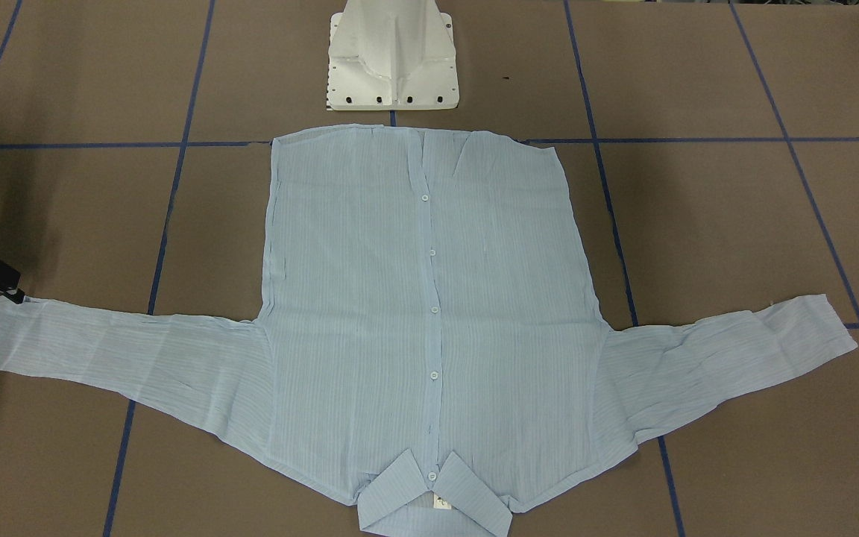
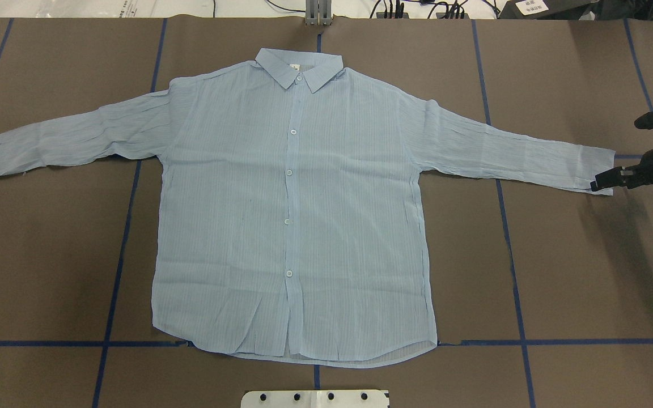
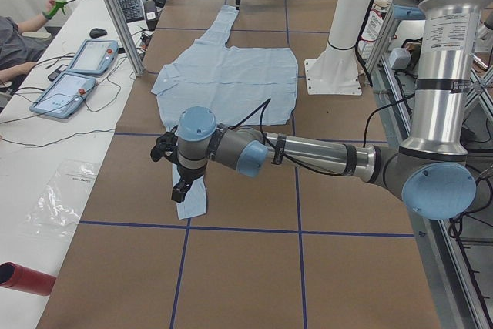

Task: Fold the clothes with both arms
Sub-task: 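Reach the right gripper to the sleeve cuff nearest it and grasp, then lift the cuff with the right gripper and carry it across the chest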

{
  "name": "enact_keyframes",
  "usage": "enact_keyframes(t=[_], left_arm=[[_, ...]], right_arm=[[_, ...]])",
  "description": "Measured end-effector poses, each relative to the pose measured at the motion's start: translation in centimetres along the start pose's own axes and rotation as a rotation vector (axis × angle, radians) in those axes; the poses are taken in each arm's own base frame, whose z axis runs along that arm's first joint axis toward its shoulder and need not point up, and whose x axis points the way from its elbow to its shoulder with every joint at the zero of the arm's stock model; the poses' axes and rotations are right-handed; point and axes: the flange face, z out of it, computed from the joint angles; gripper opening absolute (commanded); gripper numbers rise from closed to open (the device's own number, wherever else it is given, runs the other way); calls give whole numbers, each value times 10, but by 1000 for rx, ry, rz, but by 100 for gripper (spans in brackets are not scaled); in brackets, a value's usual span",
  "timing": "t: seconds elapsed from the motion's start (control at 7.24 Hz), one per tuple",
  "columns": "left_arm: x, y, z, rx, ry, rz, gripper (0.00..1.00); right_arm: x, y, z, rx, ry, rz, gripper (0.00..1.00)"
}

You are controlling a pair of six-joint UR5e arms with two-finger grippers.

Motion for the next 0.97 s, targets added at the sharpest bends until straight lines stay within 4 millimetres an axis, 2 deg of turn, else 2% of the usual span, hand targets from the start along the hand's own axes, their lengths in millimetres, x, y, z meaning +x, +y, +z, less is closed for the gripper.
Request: enact_keyframes(t=[0.14, 0.69, 0.97], left_arm=[[0, -1, 0, 1, 0, 1, 99], [0, -5, 0, 2, 0, 1, 99], [-1, -5, 1, 0, 0, -1, 99]], right_arm=[[0, -1, 0, -2, 1, 1, 37], [-4, -7, -4, -12, -18, 9, 0], [-9, -19, -11, -23, -16, 32, 0]])
